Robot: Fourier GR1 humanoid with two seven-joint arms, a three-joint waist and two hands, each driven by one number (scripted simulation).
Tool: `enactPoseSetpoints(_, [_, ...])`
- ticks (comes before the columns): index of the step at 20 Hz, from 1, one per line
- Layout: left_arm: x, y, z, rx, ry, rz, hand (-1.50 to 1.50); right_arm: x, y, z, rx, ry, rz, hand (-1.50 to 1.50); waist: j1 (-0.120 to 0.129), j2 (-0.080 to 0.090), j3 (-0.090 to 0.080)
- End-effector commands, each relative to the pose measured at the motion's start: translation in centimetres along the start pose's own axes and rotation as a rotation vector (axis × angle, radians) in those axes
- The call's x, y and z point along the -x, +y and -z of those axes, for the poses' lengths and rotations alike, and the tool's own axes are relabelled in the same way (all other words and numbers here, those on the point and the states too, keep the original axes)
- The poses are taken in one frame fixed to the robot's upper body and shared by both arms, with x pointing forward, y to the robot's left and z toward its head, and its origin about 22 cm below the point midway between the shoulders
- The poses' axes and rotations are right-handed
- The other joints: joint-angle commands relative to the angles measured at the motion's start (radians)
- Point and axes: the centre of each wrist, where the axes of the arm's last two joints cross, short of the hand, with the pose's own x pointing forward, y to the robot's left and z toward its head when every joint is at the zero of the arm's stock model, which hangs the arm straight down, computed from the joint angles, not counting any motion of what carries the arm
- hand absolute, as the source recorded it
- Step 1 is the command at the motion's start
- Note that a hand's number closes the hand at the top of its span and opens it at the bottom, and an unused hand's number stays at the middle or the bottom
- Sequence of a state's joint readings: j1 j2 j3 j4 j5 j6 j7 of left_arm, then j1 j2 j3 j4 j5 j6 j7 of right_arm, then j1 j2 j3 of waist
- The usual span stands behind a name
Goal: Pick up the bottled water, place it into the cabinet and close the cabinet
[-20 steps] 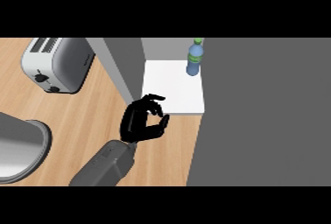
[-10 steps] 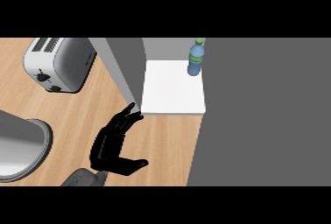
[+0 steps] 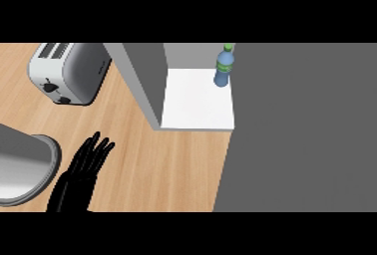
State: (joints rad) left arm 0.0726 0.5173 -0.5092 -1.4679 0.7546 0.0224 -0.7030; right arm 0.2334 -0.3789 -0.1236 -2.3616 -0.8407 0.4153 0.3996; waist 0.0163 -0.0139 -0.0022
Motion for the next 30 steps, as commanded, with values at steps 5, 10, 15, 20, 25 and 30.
enactPoseSetpoints(5, [-4.7, 3.8, -2.6, 0.011, -0.026, 0.124, -1.5, -2.9, 6.7, 1.3, -0.155, -0.032, -0.101, 1.5, -0.003, -0.005, -0.002])
enactPoseSetpoints(10, [-6.8, 3.9, -3.3, 0.043, -0.017, 0.108, -1.5, -2.4, 7.3, 4.2, -0.19, -0.053, -0.07, 1.5, 0.014, -0.01, -0.005])
enactPoseSetpoints(15, [-7.2, 4.3, -4.0, 0.019, -0.015, 0.115, -1.5, -1.8, 9.0, 7.3, -0.275, -0.038, -0.048, 1.5, 0.009, -0.012, -0.008])
enactPoseSetpoints(20, [-8.9, 4.0, -3.0, 0.042, -0.036, 0.128, -1.5, -0.5, 12.0, 11.5, -0.285, -0.037, 0.012, 1.5, 0.012, -0.014, -0.007])
enactPoseSetpoints(25, [-10.7, 4.9, -3.0, 0.038, -0.055, 0.12, -1.5, 0.7, 17.5, 15.8, -0.241, -0.036, -0.01, 1.5, 0.019, -0.004, -0.005])
enactPoseSetpoints(30, [-12.4, 3.8, -3.3, 0.08, -0.038, 0.104, -1.5, 2.0, 19.8, 19.5, -0.14, 0.027, 0.044, 1.5, 0.039, 0.007, 0.0])
